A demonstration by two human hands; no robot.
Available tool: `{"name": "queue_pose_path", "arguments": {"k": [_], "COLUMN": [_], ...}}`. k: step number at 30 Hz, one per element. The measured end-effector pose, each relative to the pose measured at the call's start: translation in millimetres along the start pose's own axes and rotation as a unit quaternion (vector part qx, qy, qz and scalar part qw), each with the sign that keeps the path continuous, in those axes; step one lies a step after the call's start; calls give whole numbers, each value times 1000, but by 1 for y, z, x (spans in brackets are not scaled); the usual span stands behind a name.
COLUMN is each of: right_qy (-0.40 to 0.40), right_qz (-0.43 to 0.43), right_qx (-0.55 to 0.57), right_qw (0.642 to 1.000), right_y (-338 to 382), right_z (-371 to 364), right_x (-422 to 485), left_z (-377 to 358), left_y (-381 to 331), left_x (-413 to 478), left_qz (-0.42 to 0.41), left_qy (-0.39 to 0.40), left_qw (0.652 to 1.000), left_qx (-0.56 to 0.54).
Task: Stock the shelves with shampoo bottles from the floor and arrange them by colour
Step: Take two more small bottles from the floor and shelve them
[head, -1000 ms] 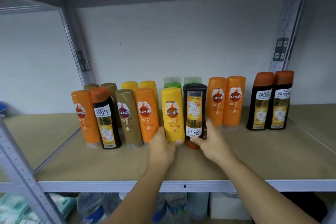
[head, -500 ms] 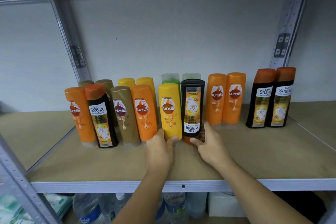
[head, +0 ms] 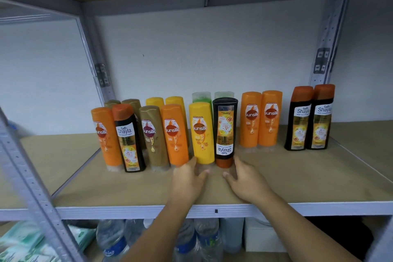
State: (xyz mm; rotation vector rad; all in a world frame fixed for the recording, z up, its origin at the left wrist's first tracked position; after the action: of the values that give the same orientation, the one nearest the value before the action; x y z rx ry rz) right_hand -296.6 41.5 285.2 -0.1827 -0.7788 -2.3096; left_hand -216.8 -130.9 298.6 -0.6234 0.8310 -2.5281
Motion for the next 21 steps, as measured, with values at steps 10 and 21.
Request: {"name": "queue_pose_path", "arguments": {"k": [10, 21], "right_qy": [155, 170], "right_qz": [43, 79], "right_qx": [-180, -154], "right_qw": [970, 970], "right_y": [28, 45], "right_z": [-12, -1], "right_x": [-60, -132], "left_z": [-13, 10], "left_y": [10, 2], "left_x": [-48, -123], "left_qz": [-52, -118], "left_qy": [122, 134], "left_qw": [973, 964], "left_qx": [189, 197]}}
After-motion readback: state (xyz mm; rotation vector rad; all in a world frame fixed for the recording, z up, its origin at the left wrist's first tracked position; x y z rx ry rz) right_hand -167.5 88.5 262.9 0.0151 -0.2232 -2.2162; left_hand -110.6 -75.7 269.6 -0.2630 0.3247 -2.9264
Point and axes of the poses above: each hand's wrist, its own x-axis towards the middle knuckle, its own z-axis out of the back of the hand, y = z × x, the point moved 7 cm from there along x, towards the middle knuckle, and after that the axes turned 10 degrees about z, right-handed, at the moved point
